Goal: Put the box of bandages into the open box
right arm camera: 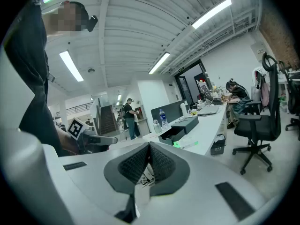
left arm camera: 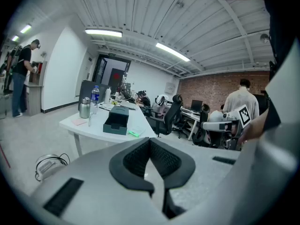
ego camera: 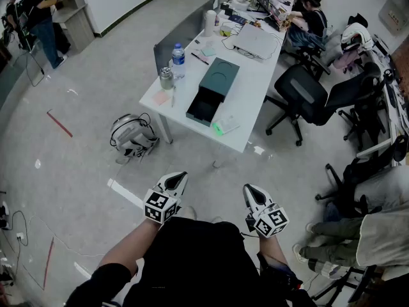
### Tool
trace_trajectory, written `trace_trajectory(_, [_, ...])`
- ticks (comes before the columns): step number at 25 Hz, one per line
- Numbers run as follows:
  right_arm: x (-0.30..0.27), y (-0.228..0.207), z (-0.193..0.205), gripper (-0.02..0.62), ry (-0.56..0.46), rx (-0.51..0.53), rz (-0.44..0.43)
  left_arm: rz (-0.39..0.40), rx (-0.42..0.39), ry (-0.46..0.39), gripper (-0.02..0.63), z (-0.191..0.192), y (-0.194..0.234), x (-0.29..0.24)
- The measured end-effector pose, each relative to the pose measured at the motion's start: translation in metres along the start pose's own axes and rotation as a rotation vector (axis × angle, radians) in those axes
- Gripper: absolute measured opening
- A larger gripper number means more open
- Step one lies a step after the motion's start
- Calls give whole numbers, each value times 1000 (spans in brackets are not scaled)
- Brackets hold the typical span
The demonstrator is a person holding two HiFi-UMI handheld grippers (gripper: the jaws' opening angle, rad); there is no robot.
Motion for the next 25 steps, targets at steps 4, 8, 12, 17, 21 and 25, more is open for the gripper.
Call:
trace_trajectory(4, [8, 8, 8, 26, 5, -5, 3, -12, 6, -2, 8, 3, -3, 13])
trace_trajectory(8, [13, 15, 10, 26, -3, 3, 9, -17, 8, -6, 8, 5, -2, 20])
trace_trajectory(12, [20, 20, 10, 26, -48, -9, 33, 2, 5, -11, 8, 6, -7, 24])
trace_trajectory(17, [19, 26, 17, 26, -59, -17, 54, 23, -1, -2, 8, 11, -4, 28])
trace_trajectory(21, [15, 33, 21, 26, -57, -17, 68, 22, 0, 5, 8, 16, 4, 31])
trace_trajectory(25, [14, 31, 22, 26, -59, -19, 79, 27, -5, 9, 8, 16, 7, 29])
Point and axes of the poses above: the fingertips, and each gripper's own axes: x backward along the fingers, y to its left, z out of its underside, the point moved 7 cm from there along x, backward along the fingers, and after that the axes turned 15 degrees about -x, right-handed, at the moved point
